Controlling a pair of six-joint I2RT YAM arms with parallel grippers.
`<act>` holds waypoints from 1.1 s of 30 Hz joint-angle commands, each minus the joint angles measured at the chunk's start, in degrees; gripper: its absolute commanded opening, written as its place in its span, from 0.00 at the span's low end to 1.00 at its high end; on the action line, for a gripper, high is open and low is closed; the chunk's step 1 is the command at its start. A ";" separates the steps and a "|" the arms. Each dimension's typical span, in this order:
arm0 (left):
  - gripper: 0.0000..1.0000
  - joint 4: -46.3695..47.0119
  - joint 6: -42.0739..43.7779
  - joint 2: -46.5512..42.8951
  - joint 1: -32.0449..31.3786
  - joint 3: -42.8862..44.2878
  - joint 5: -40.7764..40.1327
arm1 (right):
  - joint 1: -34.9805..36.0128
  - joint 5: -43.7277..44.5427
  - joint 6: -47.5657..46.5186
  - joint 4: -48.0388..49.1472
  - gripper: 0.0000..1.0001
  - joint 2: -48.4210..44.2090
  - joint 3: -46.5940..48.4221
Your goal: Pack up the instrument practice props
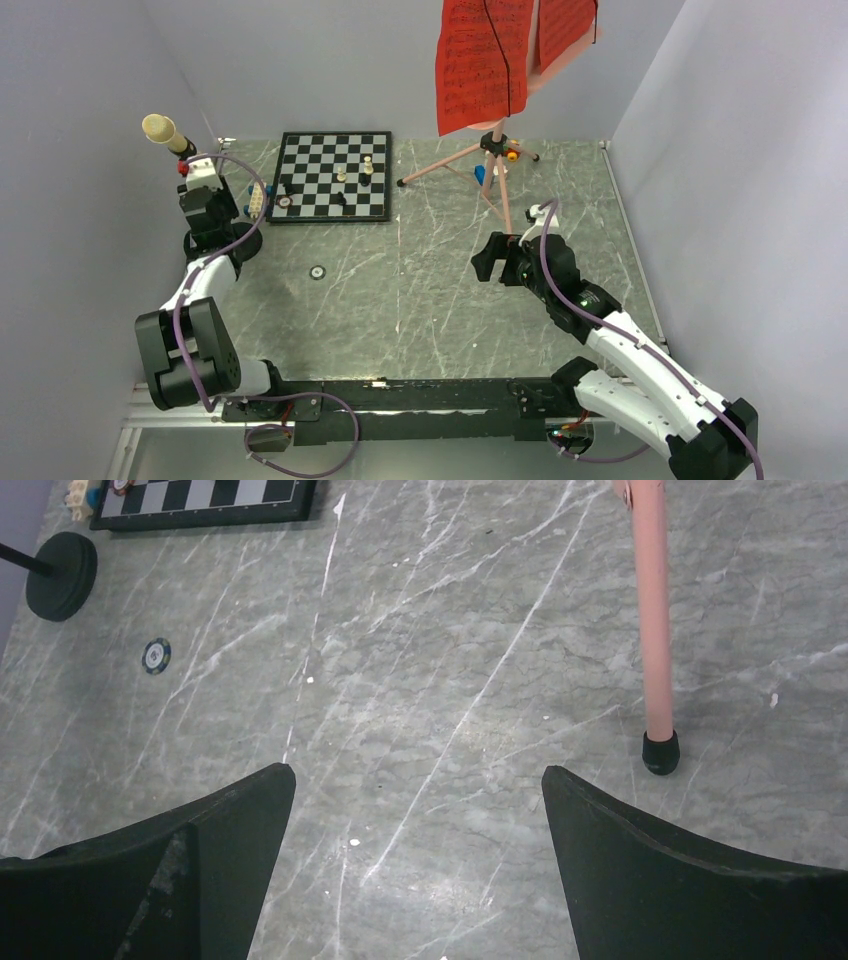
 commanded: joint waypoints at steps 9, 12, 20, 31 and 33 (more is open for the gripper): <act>0.24 3.17 1.43 1.61 0.26 3.81 3.73 | 0.26 0.70 -0.36 0.50 1.00 0.30 0.40; 0.12 3.42 1.70 1.41 0.26 3.68 3.75 | 0.26 0.71 -0.26 0.32 1.00 0.34 0.46; 0.00 2.97 1.05 -1.07 0.27 3.74 4.77 | 0.30 0.76 -0.36 0.32 1.00 0.11 0.42; 0.00 0.09 -5.10 -13.16 0.26 4.77 8.35 | 0.30 0.13 -0.54 0.71 1.00 0.30 0.82; 0.00 -1.05 -6.52 -15.13 0.26 5.01 8.79 | 0.31 -0.06 -0.54 0.76 1.00 0.38 0.77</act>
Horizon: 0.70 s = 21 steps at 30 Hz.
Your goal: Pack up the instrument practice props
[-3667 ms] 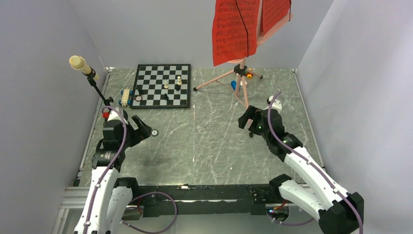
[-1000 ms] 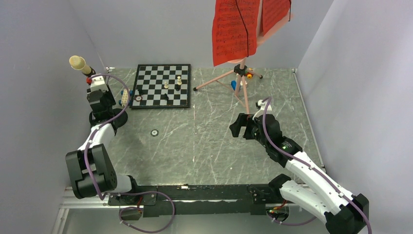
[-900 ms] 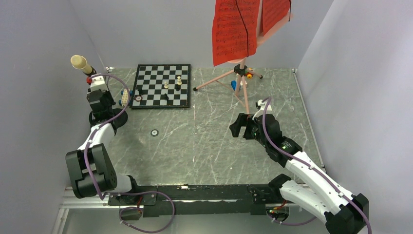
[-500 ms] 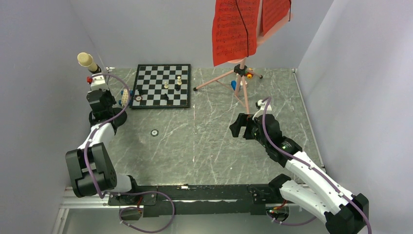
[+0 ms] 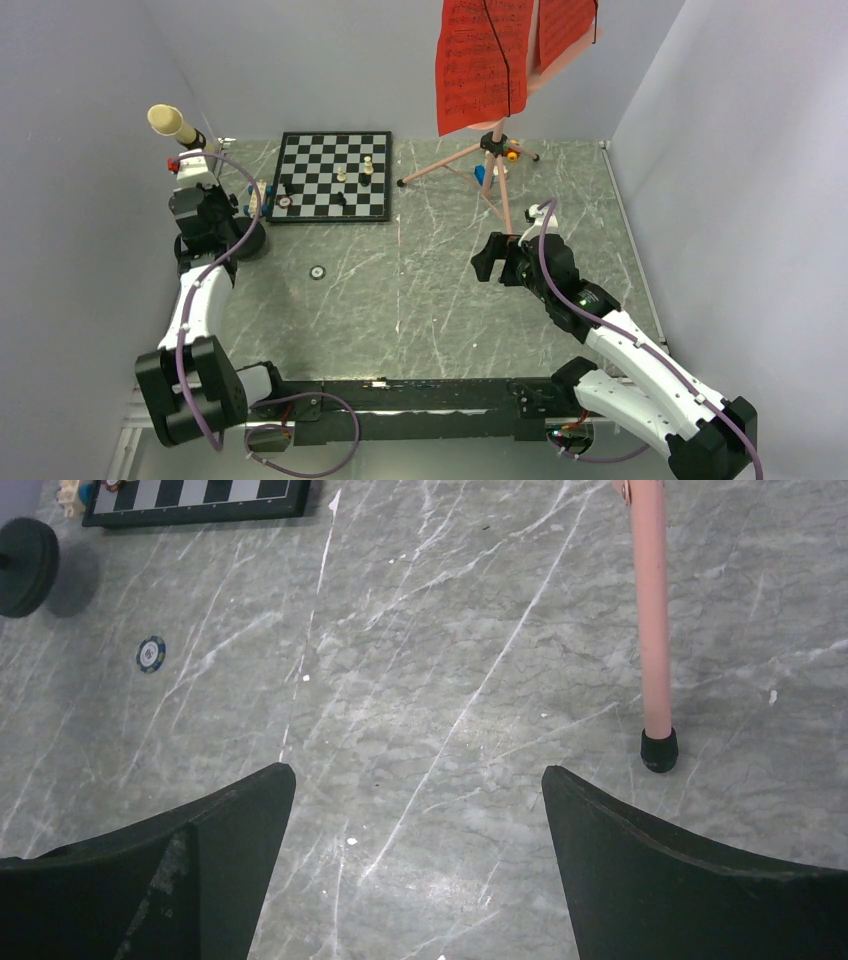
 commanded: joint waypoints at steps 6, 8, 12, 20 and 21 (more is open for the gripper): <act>0.00 0.68 -10.96 -11.73 0.00 5.15 9.25 | 0.31 -0.34 -0.58 0.39 1.00 -0.97 0.90; 0.00 -1.89 -14.82 -13.43 -0.56 6.30 14.01 | 0.31 -0.65 -0.54 0.35 1.00 -0.99 0.86; 0.00 -4.23 -17.10 -18.60 -6.40 6.25 17.93 | 0.31 -0.89 -0.58 -0.11 1.00 -0.57 1.62; 0.00 -7.82 -14.14 -23.30 -26.16 5.15 22.41 | 0.31 -3.46 -1.69 -0.88 1.00 -1.17 3.38; 0.00 -6.56 -13.84 -23.67 -27.87 4.26 23.60 | 0.38 -5.51 -2.29 0.01 1.00 -1.62 3.10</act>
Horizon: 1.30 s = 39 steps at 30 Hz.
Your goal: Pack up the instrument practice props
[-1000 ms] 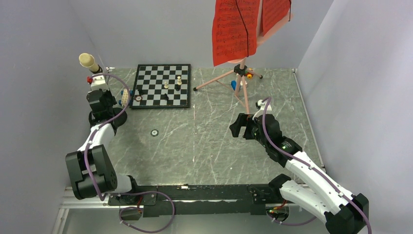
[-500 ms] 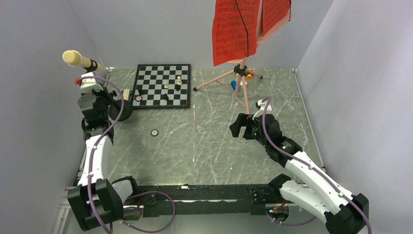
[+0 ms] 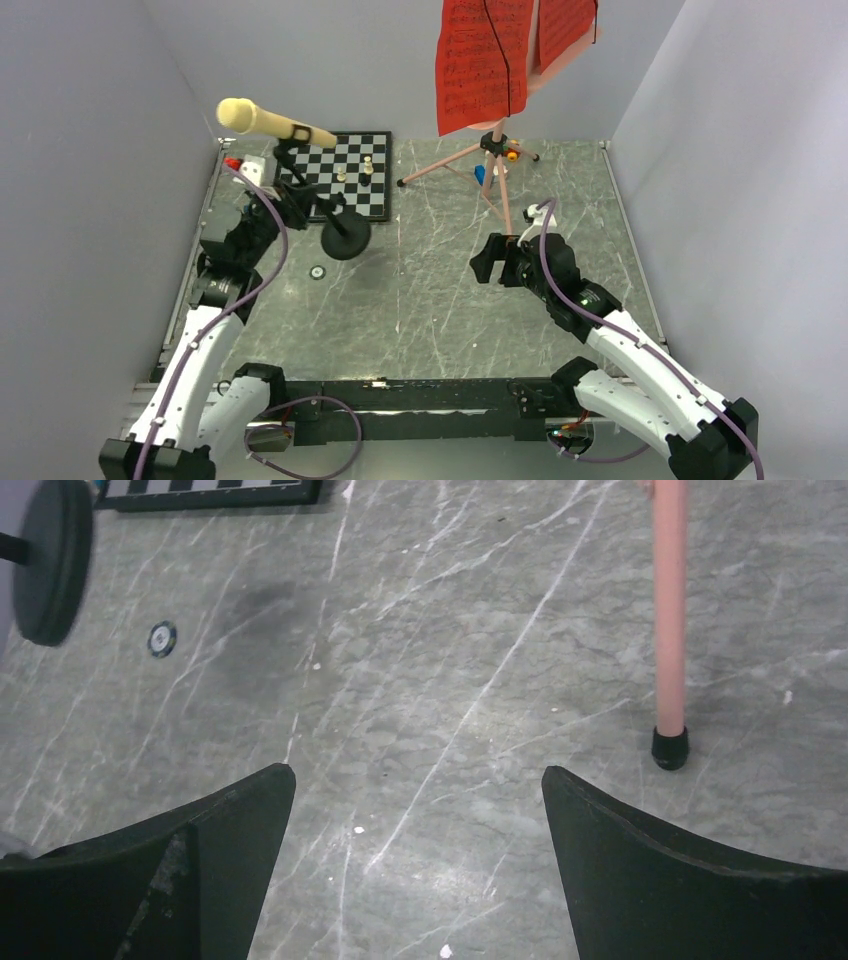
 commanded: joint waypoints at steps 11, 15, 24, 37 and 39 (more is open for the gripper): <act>0.00 21.59 7.50 1.56 -26.98 -8.72 9.64 | 4.74 -15.54 -2.52 10.36 0.96 -0.26 0.83; 0.00 29.24 6.30 3.75 -29.84 -14.07 8.26 | 6.98 -15.08 -1.38 13.52 0.95 1.42 0.22; 0.00 36.59 6.85 6.41 -33.76 -21.52 0.82 | 9.56 -13.91 2.50 28.17 0.83 0.68 -8.18; 0.02 35.34 11.86 6.84 -42.37 -21.85 -10.04 | 12.30 -16.77 3.03 29.47 0.90 6.29 -8.92; 0.00 35.53 11.65 7.54 -42.88 -21.72 -10.42 | 13.44 -16.66 3.55 32.08 0.88 7.44 -9.13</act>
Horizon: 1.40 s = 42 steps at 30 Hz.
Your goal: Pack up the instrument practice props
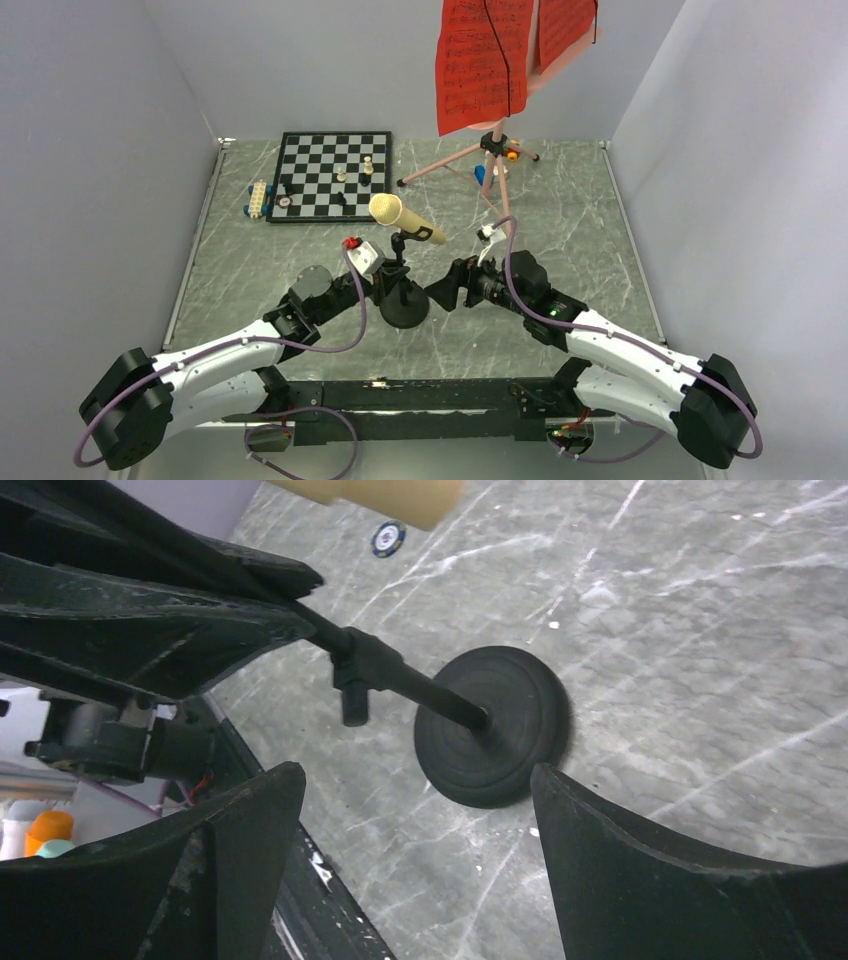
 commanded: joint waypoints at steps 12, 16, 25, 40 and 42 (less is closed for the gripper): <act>0.00 5.72 -0.58 0.57 -2.96 1.95 -4.02 | 5.30 3.16 -0.39 12.75 0.65 10.86 3.13; 0.00 4.29 -1.21 0.63 -3.10 2.24 -4.38 | 5.30 3.03 -0.63 14.82 0.64 12.71 3.78; 0.00 2.94 -2.23 1.33 -3.37 2.38 -5.37 | 5.39 2.35 -0.96 17.60 0.55 16.54 5.29; 0.00 1.77 -3.20 2.01 -3.75 2.23 -6.97 | 12.33 16.86 -16.02 14.02 0.00 16.94 5.30; 0.00 1.45 -3.50 2.54 -3.72 2.34 -6.98 | 15.46 23.91 -21.63 14.44 0.00 17.10 4.82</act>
